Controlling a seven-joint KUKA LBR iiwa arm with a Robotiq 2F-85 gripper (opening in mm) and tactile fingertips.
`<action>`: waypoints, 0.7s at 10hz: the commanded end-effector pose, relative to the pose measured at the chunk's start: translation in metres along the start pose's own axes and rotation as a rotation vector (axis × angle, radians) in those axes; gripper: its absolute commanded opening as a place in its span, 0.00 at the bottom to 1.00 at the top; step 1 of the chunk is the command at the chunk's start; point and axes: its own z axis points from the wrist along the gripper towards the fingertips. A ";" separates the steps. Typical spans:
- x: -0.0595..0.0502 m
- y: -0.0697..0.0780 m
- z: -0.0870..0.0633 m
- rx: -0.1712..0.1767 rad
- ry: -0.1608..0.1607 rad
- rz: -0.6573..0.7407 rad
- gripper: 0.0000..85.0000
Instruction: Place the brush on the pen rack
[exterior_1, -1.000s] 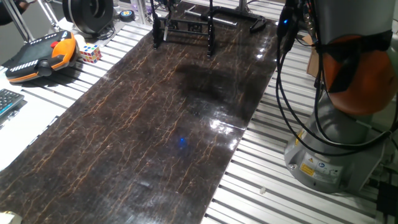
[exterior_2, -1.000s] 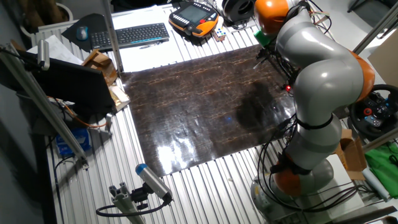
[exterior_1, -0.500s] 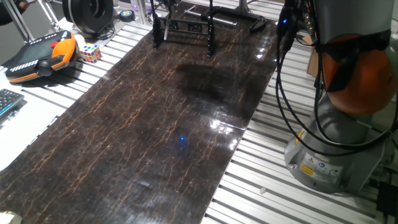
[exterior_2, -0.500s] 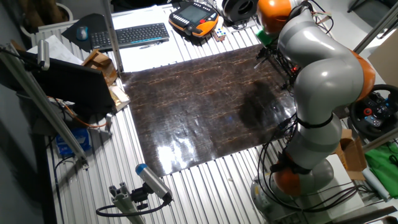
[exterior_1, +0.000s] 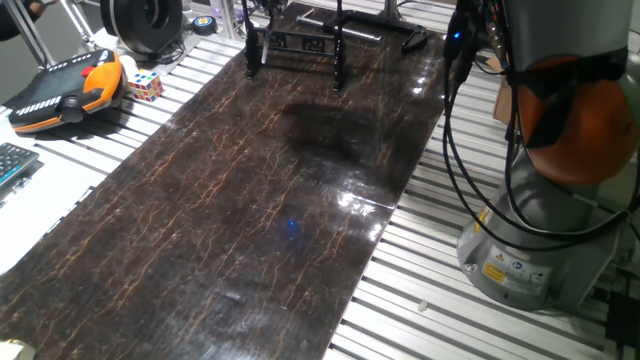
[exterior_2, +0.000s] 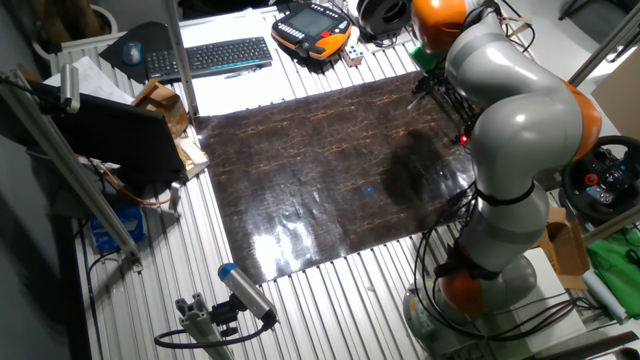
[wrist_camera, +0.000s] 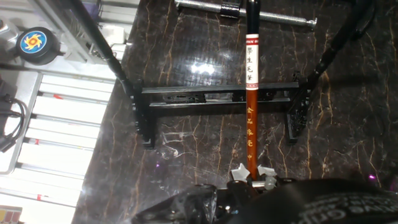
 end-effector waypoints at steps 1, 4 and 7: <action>-0.001 0.001 0.001 0.000 0.003 -0.002 0.01; -0.002 0.004 0.003 0.004 0.010 -0.007 0.01; -0.005 0.008 0.004 0.008 0.027 -0.013 0.01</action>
